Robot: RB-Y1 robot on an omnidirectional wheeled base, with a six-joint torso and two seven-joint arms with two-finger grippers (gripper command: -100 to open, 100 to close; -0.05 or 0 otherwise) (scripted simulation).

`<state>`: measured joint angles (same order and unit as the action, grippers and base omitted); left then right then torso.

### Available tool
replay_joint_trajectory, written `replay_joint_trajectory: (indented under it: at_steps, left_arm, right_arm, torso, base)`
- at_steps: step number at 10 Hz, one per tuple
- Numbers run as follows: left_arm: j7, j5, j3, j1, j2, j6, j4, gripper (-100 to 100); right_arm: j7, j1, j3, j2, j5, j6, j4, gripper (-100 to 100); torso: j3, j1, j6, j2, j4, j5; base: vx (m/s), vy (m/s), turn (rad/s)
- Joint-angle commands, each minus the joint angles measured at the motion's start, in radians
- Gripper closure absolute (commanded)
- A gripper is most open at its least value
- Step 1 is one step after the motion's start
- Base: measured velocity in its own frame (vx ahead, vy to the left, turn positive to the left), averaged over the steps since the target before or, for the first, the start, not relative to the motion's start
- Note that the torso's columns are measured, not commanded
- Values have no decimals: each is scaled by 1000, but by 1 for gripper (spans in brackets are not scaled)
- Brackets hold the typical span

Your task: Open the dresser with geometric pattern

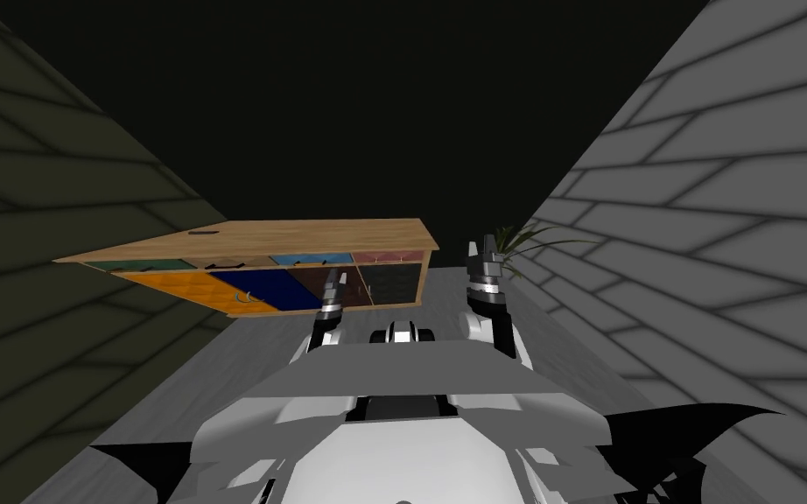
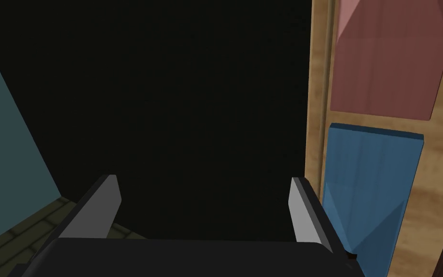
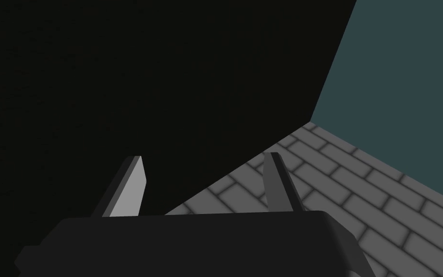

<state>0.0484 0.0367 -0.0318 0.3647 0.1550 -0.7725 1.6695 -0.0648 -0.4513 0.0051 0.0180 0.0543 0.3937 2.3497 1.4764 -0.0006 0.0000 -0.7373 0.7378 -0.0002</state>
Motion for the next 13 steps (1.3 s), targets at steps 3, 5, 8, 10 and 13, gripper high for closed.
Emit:
replay_joint_trajectory:
  at_steps: [3, 5, 8, 10, 13]
  left_arm:
    - [-7, -11, 1, -29, -5, -86, -117, -100]
    - [-11, -18, 2, -44, -6, -127, -176, -100]
    - [-18, -27, 3, -67, -8, -192, -268, -100]
    - [-23, -34, 4, -83, -16, -236, -327, -100]
    - [-27, -40, 5, -98, -30, -276, -392, -100]
  right_arm:
    - [0, 0, 0, 0, 0, 0, 0, 0]
    - [0, 0, 0, 0, 0, 0, 0, 0]
    - [0, 0, 0, 0, 0, 0, 0, 0]
    - [0, 0, 0, 0, 0, 0, 0, 0]
    - [0, 0, 0, 0, 0, 0, 0, 0]
  torso:
    - [0, 1, 0, -1, 0, 0]
    - [0, 1, 0, 0, 0, 0]
    - [0, 0, 0, 0, 0, 0]
    - [0, 1, 0, 0, 0, 0]
    - [-1, 2, 0, -2, 1, 1]
  base:
    - [72, -49, -7]
    - [75, -45, -6]
    - [81, -56, -7]
    - [91, -65, -9]
    - [63, -45, -3]
